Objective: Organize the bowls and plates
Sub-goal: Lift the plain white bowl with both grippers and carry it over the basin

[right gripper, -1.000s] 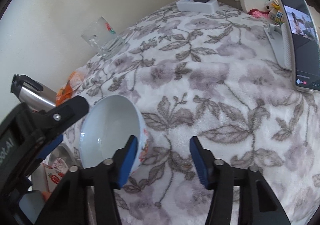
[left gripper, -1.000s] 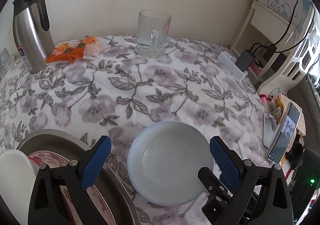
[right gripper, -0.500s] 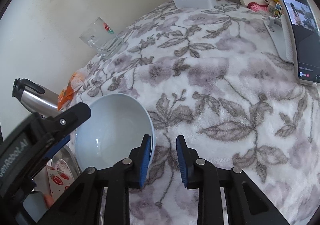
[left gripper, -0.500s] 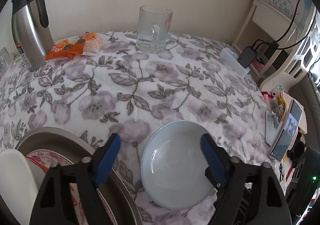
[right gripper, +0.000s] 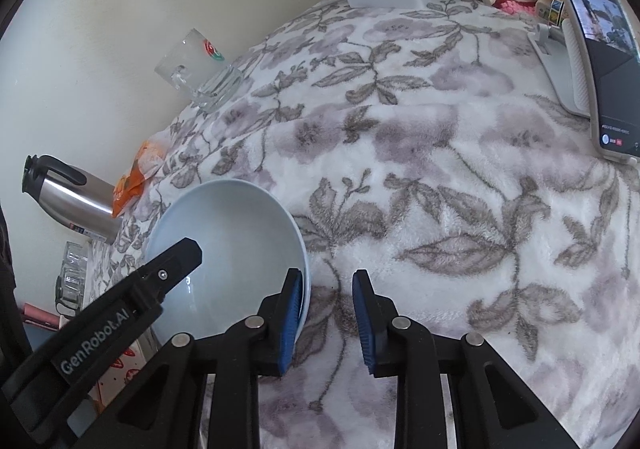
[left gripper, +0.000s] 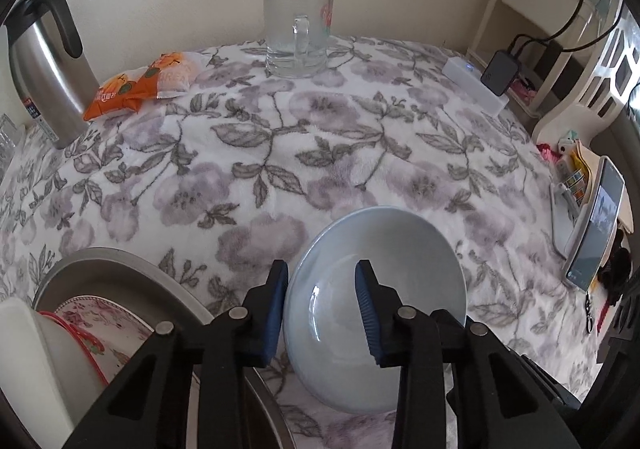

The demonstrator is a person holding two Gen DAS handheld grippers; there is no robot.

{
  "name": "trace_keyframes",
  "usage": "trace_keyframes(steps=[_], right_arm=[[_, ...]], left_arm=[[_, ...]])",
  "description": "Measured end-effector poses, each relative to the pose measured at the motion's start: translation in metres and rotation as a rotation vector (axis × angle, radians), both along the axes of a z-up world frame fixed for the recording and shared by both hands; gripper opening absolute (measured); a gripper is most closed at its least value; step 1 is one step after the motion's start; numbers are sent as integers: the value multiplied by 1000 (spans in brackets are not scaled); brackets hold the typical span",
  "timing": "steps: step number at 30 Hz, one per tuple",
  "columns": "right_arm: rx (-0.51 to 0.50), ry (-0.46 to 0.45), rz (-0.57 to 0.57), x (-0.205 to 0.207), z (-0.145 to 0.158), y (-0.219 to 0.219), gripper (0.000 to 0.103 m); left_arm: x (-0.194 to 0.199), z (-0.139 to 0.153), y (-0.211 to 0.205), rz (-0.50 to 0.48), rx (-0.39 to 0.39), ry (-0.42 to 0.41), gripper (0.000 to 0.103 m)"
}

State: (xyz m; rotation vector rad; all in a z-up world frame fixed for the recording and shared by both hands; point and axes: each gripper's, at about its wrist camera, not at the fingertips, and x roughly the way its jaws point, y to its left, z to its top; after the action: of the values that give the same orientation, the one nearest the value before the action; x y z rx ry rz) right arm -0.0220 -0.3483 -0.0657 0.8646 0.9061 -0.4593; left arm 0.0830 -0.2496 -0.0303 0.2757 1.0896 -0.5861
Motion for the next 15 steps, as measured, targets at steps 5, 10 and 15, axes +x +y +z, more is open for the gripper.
trace_keyframes(steps=[5,10,15], right_arm=[[7,4,5,2,-3,2,28],[12,9,4,3,-6,2,26],[9,11,8,3,-7,2,25]], left_arm=[[0,-5,-1,-3,14,6,35],[1,-13,-1,-7,11,42,35],[-2,-17,-4,-15,19,46,33]])
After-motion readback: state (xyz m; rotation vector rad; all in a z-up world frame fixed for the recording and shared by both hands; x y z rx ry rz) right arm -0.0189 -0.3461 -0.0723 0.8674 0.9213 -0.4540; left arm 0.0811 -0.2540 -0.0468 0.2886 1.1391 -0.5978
